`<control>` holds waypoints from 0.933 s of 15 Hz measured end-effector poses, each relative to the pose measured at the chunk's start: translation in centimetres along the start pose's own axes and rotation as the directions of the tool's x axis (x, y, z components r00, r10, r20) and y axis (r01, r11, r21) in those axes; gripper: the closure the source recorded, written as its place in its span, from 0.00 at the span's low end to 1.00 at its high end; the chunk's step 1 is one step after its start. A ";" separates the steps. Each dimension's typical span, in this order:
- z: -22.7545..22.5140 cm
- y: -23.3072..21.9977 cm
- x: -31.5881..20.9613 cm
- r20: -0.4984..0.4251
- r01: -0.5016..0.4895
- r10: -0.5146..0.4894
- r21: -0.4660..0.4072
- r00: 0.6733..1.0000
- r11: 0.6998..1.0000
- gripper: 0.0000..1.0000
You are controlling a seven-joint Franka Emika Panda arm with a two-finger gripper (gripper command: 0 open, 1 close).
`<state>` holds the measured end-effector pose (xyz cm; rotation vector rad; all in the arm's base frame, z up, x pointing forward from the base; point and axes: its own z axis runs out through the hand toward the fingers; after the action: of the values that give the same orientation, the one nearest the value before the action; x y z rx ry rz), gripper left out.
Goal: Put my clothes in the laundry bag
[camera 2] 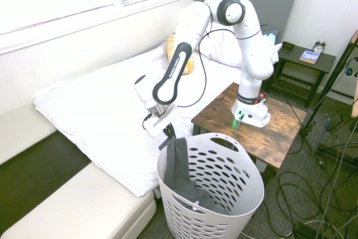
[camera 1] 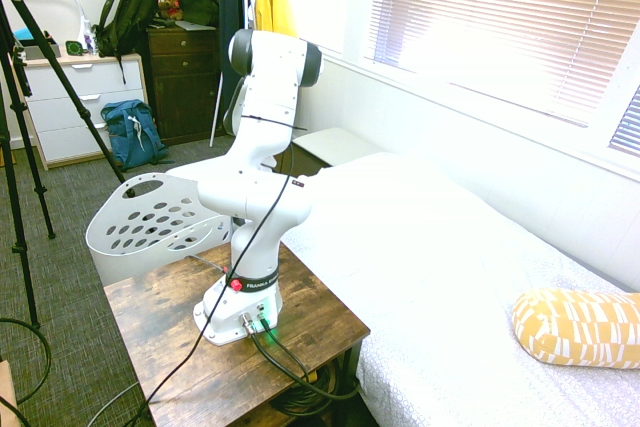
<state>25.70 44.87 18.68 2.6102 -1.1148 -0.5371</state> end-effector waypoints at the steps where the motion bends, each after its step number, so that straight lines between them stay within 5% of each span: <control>1: -2.0 0.9 -0.8 -0.042 0.006 -0.004 0.033 0.999 0.999 1.00; 4: -5.6 6.1 -6.8 -0.174 0.068 -0.047 0.118 0.984 0.991 1.00; 10: -2.2 18.3 -18.8 -0.322 0.227 -0.167 0.157 0.932 0.961 1.00; 11: -1.1 19.3 -19.6 -0.332 0.255 -0.190 0.164 0.924 0.953 0.00; 14: 2.1 20.2 -20.5 -0.374 0.337 -0.255 0.173 0.892 0.925 0.00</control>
<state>-1.24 46.09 28.99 2.9486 -0.7035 0.0136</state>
